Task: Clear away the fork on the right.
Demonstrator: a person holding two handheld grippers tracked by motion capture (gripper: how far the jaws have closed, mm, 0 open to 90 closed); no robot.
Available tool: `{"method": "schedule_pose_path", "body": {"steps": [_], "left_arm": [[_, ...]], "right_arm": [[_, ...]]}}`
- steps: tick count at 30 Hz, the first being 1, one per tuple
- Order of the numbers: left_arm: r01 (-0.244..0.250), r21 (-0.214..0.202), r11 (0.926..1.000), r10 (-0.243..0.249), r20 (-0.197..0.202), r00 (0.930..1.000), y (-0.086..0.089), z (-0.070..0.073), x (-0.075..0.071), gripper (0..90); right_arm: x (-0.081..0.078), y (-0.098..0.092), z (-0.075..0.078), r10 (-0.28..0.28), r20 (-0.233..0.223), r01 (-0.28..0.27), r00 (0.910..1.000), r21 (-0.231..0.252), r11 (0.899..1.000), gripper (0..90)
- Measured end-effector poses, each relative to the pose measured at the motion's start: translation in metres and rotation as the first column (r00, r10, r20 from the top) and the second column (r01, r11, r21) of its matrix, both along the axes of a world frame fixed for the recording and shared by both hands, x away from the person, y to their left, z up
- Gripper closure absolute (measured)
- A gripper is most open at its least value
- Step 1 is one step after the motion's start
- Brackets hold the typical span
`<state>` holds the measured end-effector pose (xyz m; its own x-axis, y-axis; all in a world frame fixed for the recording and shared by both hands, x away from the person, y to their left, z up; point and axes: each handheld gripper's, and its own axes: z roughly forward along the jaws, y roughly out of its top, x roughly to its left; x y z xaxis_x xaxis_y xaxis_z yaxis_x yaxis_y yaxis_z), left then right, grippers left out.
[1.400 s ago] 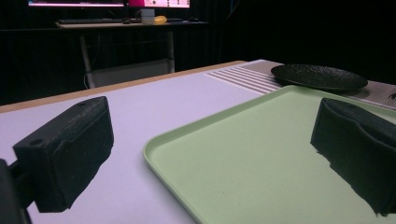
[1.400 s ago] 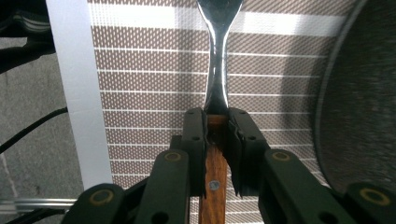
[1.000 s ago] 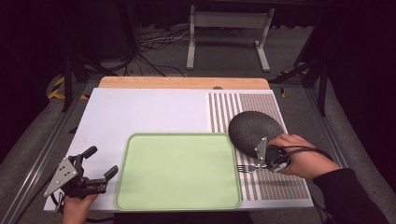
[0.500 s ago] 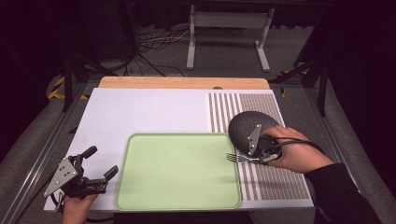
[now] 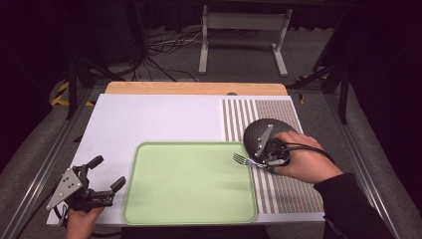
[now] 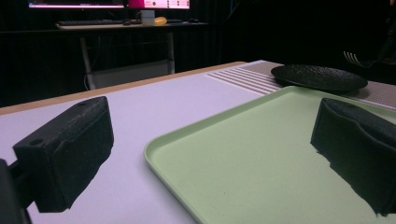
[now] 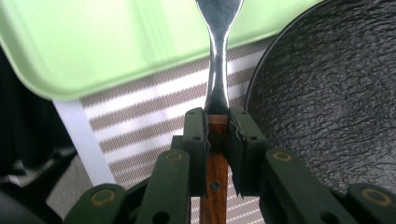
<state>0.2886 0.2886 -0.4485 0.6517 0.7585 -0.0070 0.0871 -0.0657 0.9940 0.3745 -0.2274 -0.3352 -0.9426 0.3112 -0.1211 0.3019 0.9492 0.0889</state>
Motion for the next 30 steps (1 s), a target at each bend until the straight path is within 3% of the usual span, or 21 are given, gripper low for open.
{"method": "schedule_pose_path", "body": {"steps": [4, 6, 13, 18, 19, 24, 30], "left_arm": [[0.001, 0.001, 1.0000, -0.001, 0.001, 1.0000, 0.000, 0.000, 0.000, 0.0], [0.001, 0.001, 1.0000, -0.001, 0.002, 1.0000, 0.000, 0.000, 0.000, 0.0], [0.000, -0.001, 1.0000, 0.000, 0.003, 1.0000, 0.000, 0.000, 0.000, 0.0], [0.003, -0.003, 1.0000, -0.003, 0.004, 1.0000, 0.000, 0.000, 0.000, 0.0], [0.003, -0.002, 1.0000, -0.003, 0.004, 1.0000, 0.000, 0.000, 0.000, 0.0], [0.004, -0.003, 1.0000, -0.004, 0.005, 1.0000, 0.000, 0.001, 0.000, 0.0], [0.003, -0.002, 1.0000, -0.003, 0.007, 1.0000, 0.000, 0.001, 0.000, 0.0]], "right_arm": [[0.000, 0.005, -0.002, -0.084, -0.005, 0.084, 0.9965, 0.050, 0.995, 77.9], [0.001, 0.006, -0.002, -0.097, -0.012, 0.098, 0.9952, 0.051, 0.994, 78.0], [0.001, 0.018, -0.004, -0.214, -0.045, 0.218, 0.9759, 0.119, 0.969, 77.9], [0.000, 0.028, -0.009, -0.284, -0.090, 0.295, 0.9547, 0.150, 0.944, 77.9], [0.000, 0.028, -0.009, -0.284, -0.090, 0.295, 0.9547, 0.150, 0.944, 77.9], [0.001, 0.037, -0.013, -0.361, -0.132, 0.379, 0.9231, 0.155, 0.912, 77.9], [0.001, 0.046, -0.019, -0.408, -0.133, 0.426, 0.9032, 0.167, 0.889, 77.9]]}}
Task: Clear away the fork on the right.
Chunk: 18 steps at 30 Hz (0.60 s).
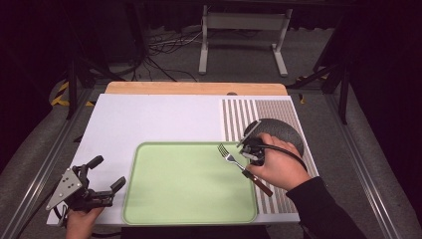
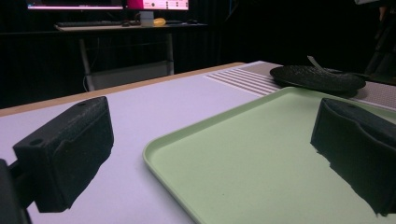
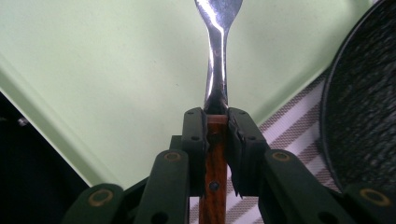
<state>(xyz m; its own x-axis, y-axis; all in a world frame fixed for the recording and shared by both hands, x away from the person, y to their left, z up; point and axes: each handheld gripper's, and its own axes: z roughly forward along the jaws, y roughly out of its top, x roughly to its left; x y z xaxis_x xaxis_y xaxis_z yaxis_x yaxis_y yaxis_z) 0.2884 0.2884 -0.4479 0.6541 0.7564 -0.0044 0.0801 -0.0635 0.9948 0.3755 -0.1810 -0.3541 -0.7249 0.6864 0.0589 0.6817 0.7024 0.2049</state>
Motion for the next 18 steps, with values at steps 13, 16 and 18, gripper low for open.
{"method": "schedule_pose_path", "body": {"steps": [13, 16, 18], "left_arm": [[0.003, 0.001, 1.0000, -0.003, -0.002, 1.0000, 0.000, 0.000, 0.000, 0.0], [0.003, 0.001, 1.0000, -0.003, -0.002, 1.0000, 0.000, 0.000, 0.000, 0.0], [0.003, 0.001, 1.0000, -0.003, -0.002, 1.0000, 0.000, 0.000, 0.000, 0.0]], "right_arm": [[-0.002, 0.016, -0.006, -0.140, -0.023, 0.141, 0.9898, 0.026, 0.990, 77.9], [-0.002, 0.018, -0.009, -0.153, -0.021, 0.153, 0.9880, 0.022, 0.988, 77.9], [-0.002, 0.020, -0.010, -0.164, -0.023, 0.164, 0.9862, 0.023, 0.986, 77.9]]}}
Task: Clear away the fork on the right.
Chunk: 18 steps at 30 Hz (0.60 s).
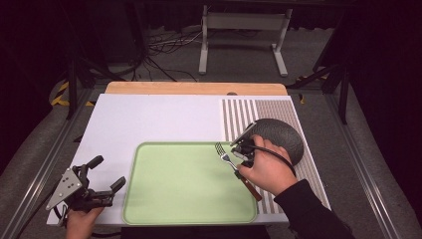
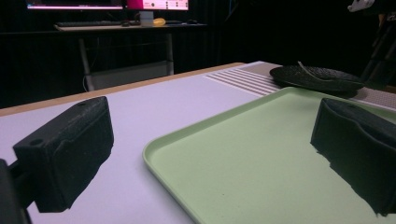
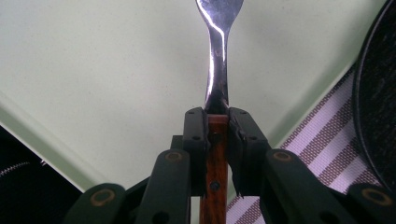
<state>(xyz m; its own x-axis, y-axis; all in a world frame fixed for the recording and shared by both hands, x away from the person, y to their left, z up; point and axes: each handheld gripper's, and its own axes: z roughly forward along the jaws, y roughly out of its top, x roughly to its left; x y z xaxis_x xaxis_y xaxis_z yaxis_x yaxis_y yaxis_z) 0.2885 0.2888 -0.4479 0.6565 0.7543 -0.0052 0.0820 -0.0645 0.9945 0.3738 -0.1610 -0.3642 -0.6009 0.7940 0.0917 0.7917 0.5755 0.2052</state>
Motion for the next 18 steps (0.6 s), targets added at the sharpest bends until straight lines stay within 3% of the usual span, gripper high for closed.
{"method": "schedule_pose_path", "body": {"steps": [18], "left_arm": [[0.002, -0.001, 1.0000, -0.002, 0.002, 1.0000, 0.000, 0.000, 0.000, 0.0]], "right_arm": [[0.004, 0.017, -0.025, -0.066, -0.043, 0.065, 0.9969, -0.011, 0.998, 77.8]]}}
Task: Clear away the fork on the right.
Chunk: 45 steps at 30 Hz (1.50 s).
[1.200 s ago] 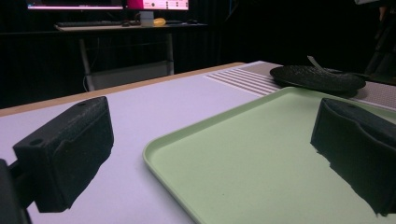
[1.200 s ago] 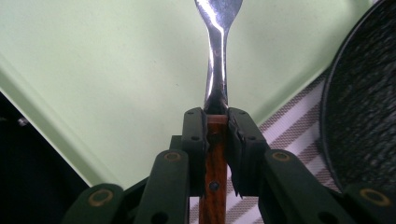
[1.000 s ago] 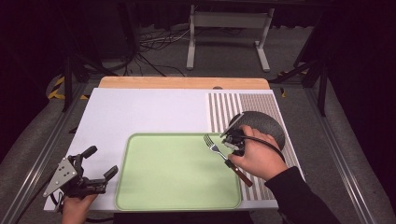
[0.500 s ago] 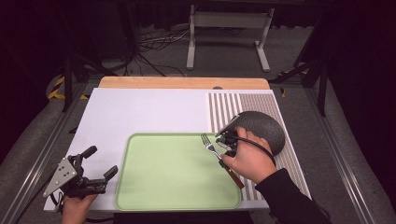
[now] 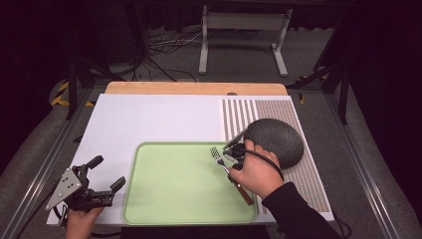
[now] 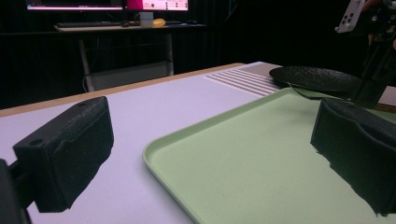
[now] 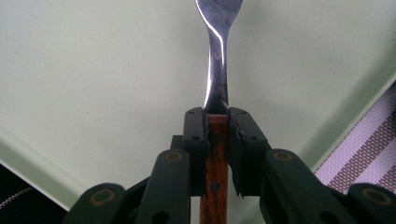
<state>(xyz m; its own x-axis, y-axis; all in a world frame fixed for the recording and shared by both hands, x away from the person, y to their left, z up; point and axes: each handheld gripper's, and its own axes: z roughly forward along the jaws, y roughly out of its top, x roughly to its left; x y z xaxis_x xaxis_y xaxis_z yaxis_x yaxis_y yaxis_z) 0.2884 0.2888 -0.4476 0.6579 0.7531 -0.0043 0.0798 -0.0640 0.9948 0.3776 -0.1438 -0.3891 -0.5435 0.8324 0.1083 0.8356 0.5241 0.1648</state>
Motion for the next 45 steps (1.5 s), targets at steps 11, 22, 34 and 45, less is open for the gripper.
{"method": "schedule_pose_path", "body": {"steps": [11, 22, 34, 45], "left_arm": [[0.000, 0.000, 1.0000, 0.000, -0.001, 1.0000, 0.000, 0.000, 0.000, 0.0], [0.000, -0.001, 1.0000, 0.000, 0.000, 1.0000, -0.001, 0.000, 0.000, 0.0], [0.005, -0.001, 1.0000, -0.005, -0.002, 1.0000, -0.001, 0.000, 0.000, 0.2], [0.003, -0.002, 1.0000, -0.003, -0.001, 1.0000, -0.001, 0.000, 0.000, 0.1]], "right_arm": [[0.001, 0.000, -0.010, -0.045, -0.028, 0.044, 0.9986, -0.018, 0.999, 77.8], [0.001, 0.000, -0.014, -0.053, -0.042, 0.052, 0.9977, -0.024, 0.998, 77.5], [0.002, 0.001, -0.017, -0.045, -0.057, 0.043, 0.9974, -0.028, 0.999, 77.0], [0.002, -0.006, -0.009, 0.024, 0.050, -0.024, 0.9985, 0.005, 1.000, 51.9]]}}
